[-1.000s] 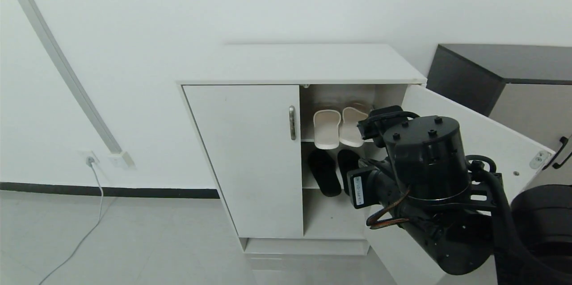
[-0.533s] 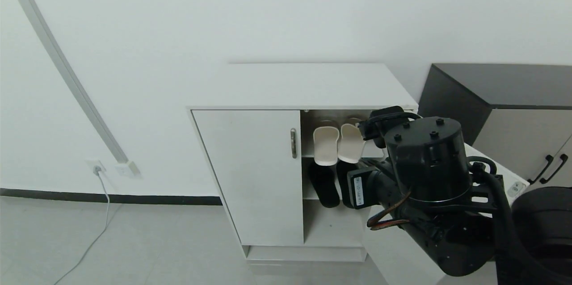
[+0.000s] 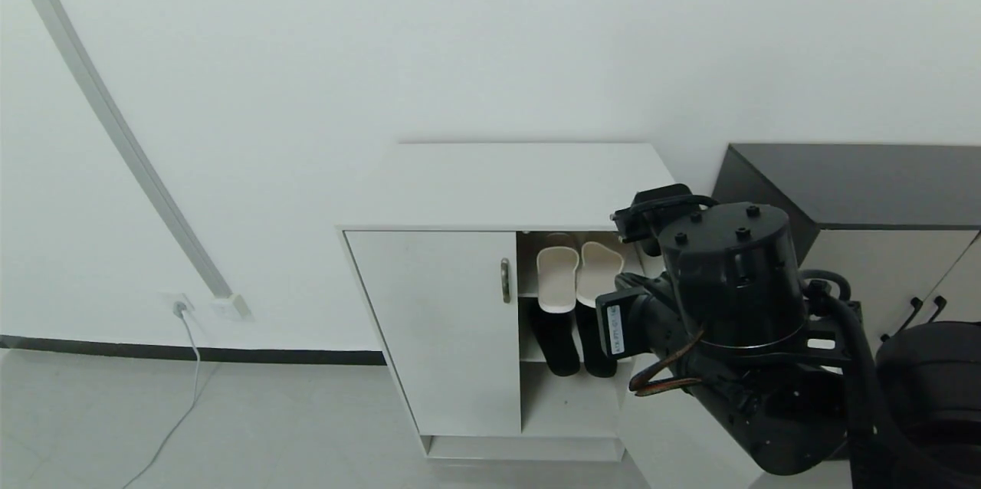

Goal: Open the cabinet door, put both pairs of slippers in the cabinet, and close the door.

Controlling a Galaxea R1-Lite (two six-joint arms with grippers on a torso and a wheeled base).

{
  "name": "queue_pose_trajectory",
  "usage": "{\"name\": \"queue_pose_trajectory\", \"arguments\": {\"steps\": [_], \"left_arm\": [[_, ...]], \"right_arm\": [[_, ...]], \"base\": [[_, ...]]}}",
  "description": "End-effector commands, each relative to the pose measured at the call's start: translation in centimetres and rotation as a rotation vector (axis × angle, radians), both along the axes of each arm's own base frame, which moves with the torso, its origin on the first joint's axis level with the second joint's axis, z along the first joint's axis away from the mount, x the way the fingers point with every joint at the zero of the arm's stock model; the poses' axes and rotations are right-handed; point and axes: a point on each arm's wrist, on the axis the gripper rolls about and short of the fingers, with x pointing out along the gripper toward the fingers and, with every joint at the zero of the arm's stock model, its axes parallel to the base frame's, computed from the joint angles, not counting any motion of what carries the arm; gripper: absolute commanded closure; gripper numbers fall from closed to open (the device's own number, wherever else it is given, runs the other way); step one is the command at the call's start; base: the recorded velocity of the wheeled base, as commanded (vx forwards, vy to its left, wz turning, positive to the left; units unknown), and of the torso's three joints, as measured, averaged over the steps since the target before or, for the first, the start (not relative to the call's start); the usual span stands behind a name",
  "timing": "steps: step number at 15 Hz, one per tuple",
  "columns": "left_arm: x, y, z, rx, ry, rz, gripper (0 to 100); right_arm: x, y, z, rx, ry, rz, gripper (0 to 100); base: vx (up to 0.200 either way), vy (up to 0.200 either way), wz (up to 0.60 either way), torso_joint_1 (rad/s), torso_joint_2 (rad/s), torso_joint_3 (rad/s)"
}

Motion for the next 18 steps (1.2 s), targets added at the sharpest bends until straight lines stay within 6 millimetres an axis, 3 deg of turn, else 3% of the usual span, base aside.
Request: {"name": "queue_pose_trajectory", "arguments": {"steps": [1,4,9,18], "left_arm": [[0.02,0.0,-0.02,0.001,0.002,0.0,100],[0.0,0.0,0.02,0.001,0.0,0.0,100],[0.0,0.0,0.02,0.001,0.0,0.0,100],[0.0,0.0,0.02,0.001,0.0,0.0,100]], "right_arm": [[0.0,0.01,-0.17,-0.009,0.001,0.001,100],[-0.03,-0.02,-0.3,-0.011,0.0,0.001,100],[-0.02,-0.01,-0.39,-0.013,0.002,0.003,100],[0.25,-0.21,-0.37,-0.012,0.001,-0.008,100]], "base": [[0.0,0.0,0.0,0.271,-0.61,-0.344],[0.0,0.0,0.0,0.188,-0.44,-0.237],[0.0,0.0,0.0,0.006,-0.01,-0.008],[0.0,0.0,-0.6,0.005,0.0,0.001]]}}
